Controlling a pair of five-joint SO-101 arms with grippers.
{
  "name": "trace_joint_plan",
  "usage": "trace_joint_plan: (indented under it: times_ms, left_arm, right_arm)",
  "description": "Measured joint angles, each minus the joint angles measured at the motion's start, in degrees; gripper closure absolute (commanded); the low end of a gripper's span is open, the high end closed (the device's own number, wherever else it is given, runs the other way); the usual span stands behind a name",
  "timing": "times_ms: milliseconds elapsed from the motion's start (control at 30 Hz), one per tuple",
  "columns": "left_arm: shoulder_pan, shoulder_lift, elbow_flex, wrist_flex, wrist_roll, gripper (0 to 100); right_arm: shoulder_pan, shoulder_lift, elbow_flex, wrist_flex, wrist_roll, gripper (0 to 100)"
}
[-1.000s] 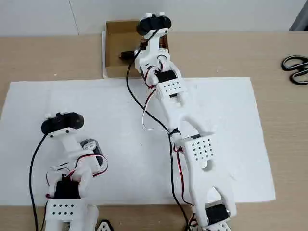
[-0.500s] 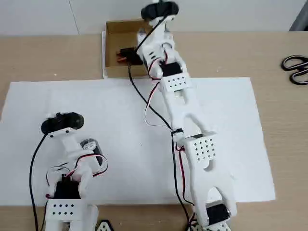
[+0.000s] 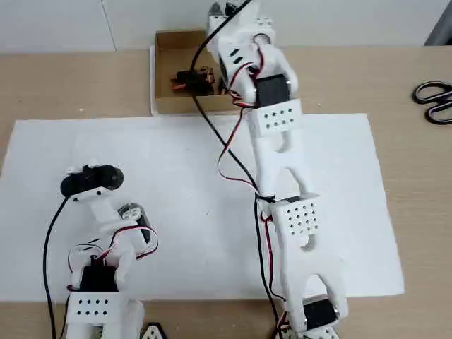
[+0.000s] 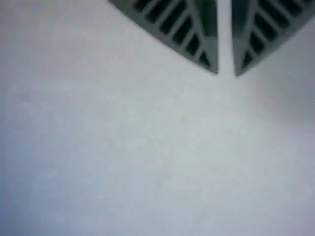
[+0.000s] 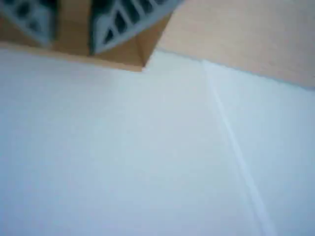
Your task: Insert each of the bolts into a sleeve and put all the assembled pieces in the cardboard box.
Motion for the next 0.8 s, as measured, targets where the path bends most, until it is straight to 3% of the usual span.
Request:
trace_joint_plan:
  times_ms: [167, 500, 800]
  left_arm:
    - [0.0, 0.0, 0.0, 0.0, 0.0, 99]
    - [0.0, 0.0, 0.0, 0.0, 0.0, 99]
    - [0.0, 0.0, 0.0, 0.0, 0.0, 99]
  right_arm:
    - [3.08, -0.79, -0.53, 8.35, 0.0, 99.6]
    - [10.73, -16.44, -0.97, 37.45, 0.0, 99.6]
    - [19.96, -29.36, -0.97, 40.62, 4.75, 99.6]
